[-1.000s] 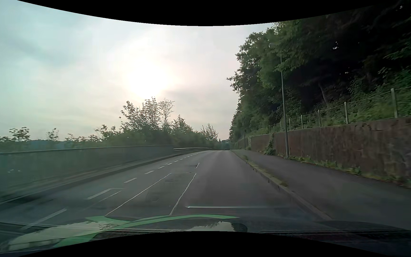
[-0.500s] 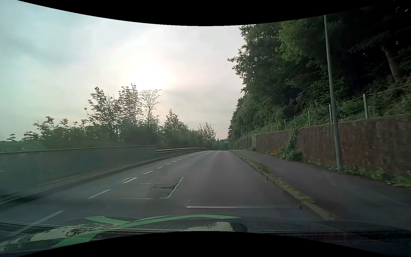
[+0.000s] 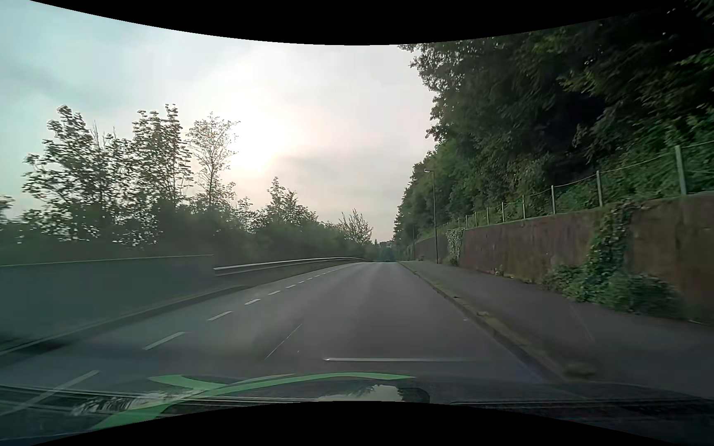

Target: Follow the waypoints while adhering to traffic rules and regulations

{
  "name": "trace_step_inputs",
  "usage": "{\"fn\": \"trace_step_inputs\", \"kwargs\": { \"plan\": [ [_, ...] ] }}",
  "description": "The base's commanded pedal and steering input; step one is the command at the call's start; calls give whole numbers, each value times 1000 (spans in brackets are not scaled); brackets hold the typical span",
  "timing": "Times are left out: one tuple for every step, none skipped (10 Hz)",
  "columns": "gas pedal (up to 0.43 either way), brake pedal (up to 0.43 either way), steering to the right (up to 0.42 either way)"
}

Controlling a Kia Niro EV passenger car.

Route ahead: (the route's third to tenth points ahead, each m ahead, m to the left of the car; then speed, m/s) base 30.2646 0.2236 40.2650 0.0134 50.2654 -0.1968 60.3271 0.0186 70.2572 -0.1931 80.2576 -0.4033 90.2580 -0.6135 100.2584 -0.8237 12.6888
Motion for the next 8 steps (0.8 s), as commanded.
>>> {"fn": "trace_step_inputs", "kwargs": {
  "plan": [
    [220, 0, 3],
    [220, 0, 4],
    [220, 0, 4],
    [220, 0, 3],
    [220, 0, 4],
    [220, 0, 4],
    [220, 0, 4],
    [209, 0, 4]
  ]
}}
